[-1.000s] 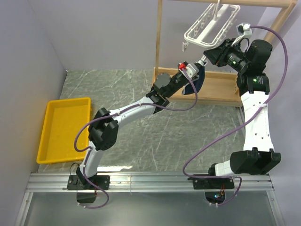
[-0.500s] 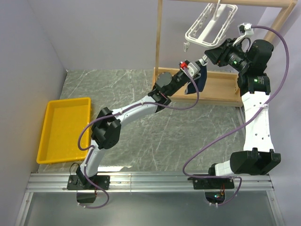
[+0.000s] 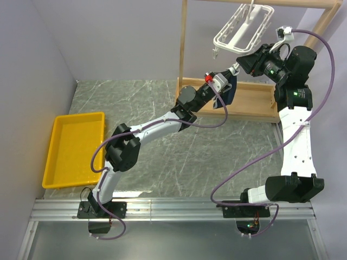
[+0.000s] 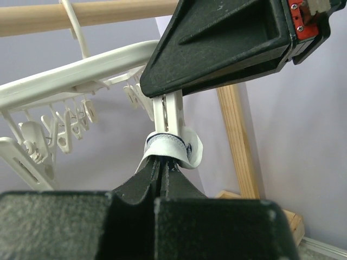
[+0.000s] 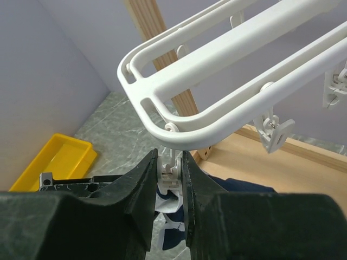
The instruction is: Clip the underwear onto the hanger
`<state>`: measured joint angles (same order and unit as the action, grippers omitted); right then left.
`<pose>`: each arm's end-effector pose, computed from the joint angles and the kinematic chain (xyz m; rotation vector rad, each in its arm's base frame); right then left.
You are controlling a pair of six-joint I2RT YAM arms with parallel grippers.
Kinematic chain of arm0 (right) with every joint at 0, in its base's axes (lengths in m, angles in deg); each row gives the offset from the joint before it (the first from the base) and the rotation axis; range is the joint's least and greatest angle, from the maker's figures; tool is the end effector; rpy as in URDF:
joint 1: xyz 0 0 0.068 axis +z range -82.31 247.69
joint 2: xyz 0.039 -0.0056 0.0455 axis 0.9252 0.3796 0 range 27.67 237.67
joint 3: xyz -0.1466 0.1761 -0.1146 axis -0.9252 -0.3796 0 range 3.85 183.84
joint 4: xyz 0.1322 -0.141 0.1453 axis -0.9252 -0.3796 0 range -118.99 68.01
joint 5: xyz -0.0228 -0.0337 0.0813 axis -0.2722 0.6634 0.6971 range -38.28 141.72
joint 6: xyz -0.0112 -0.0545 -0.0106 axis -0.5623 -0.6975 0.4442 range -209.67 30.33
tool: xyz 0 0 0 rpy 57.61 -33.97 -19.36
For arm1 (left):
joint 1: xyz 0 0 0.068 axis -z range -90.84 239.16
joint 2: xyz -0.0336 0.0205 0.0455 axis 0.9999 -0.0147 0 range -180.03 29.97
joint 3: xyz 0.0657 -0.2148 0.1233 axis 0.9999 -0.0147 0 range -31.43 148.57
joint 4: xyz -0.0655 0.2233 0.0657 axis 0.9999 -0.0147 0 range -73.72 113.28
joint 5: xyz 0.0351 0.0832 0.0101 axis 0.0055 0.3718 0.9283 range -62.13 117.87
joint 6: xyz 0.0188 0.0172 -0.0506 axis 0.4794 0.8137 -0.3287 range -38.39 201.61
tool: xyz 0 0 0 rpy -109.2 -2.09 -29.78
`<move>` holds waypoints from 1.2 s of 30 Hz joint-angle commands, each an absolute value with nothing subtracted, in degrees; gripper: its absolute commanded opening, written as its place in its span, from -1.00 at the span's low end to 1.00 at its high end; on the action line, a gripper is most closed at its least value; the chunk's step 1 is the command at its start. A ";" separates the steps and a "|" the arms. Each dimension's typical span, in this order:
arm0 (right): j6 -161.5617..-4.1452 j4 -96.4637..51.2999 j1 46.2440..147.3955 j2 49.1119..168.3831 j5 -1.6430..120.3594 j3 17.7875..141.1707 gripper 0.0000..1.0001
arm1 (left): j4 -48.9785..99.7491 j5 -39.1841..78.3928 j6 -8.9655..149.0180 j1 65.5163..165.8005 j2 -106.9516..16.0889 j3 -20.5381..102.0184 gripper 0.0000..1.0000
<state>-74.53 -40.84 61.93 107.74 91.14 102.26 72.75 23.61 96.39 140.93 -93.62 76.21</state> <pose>0.2768 -0.0025 0.4831 -0.2559 1.5974 0.6679 0.2965 -0.3812 0.3779 0.6087 0.8010 -0.6280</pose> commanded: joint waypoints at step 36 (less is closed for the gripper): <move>-68.40 -39.74 61.28 106.94 93.64 102.90 -0.36 | 79.97 24.26 95.67 141.10 -90.08 78.52 -0.99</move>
